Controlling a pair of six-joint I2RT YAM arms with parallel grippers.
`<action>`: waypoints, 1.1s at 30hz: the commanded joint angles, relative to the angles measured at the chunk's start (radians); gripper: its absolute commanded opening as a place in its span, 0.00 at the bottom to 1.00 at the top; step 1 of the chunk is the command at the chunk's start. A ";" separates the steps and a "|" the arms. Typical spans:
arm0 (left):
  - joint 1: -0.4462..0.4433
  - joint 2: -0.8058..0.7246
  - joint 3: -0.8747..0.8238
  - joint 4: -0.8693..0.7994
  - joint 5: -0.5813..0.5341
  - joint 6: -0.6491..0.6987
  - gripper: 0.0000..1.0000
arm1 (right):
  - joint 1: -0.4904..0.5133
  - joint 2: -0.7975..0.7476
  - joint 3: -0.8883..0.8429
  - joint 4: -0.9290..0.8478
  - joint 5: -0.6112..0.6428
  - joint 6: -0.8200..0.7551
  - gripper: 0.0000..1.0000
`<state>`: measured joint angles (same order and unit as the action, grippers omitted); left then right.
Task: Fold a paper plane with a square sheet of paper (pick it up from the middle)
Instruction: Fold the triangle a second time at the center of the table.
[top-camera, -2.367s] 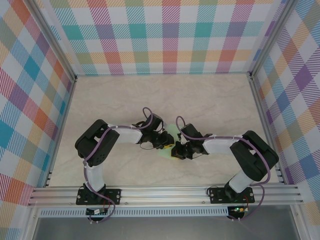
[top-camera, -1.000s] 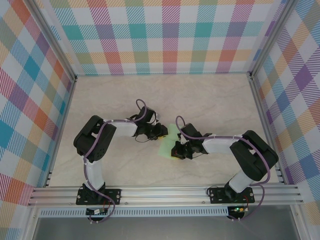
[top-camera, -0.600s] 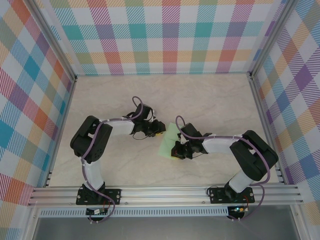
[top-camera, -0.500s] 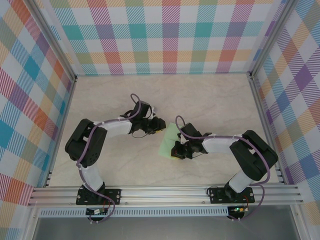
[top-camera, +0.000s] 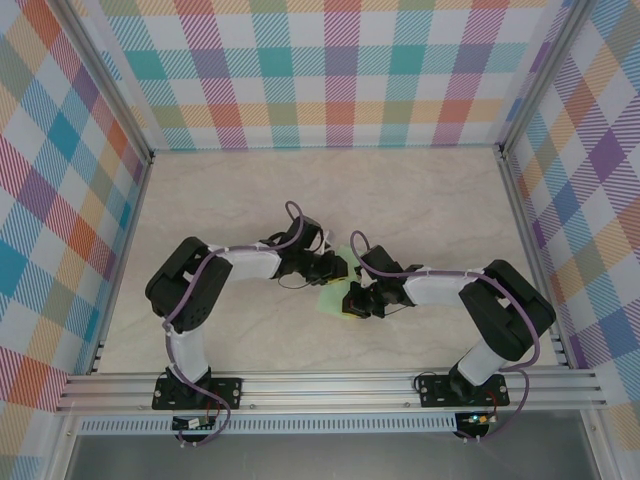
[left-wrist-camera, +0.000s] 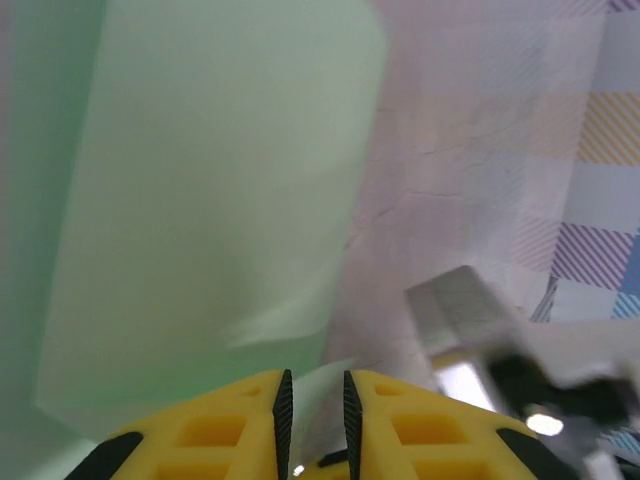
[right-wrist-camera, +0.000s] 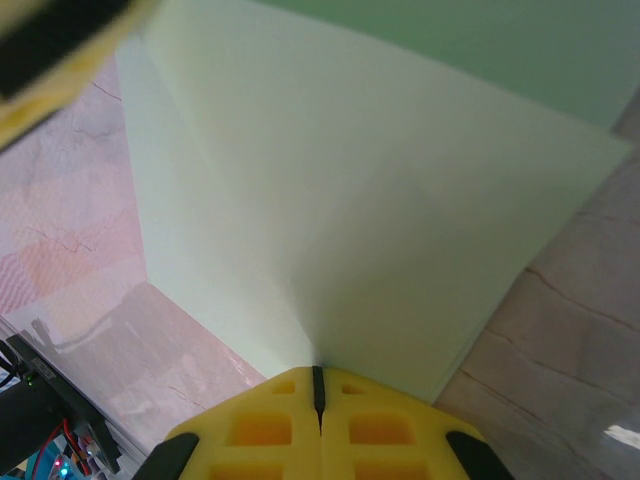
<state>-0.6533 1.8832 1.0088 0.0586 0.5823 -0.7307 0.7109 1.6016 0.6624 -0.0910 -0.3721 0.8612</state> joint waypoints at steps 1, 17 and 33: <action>0.000 0.022 -0.019 -0.005 -0.034 -0.003 0.23 | 0.001 0.018 -0.024 -0.122 0.069 0.021 0.02; 0.000 0.081 -0.001 -0.085 -0.091 0.042 0.22 | -0.007 -0.020 0.104 -0.082 0.072 0.078 0.05; 0.001 0.084 0.012 -0.111 -0.096 0.044 0.21 | -0.013 0.073 0.045 -0.078 0.048 0.096 0.05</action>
<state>-0.6533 1.9228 1.0164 0.0250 0.5373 -0.7124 0.6964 1.6745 0.7544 -0.0811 -0.3244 0.9642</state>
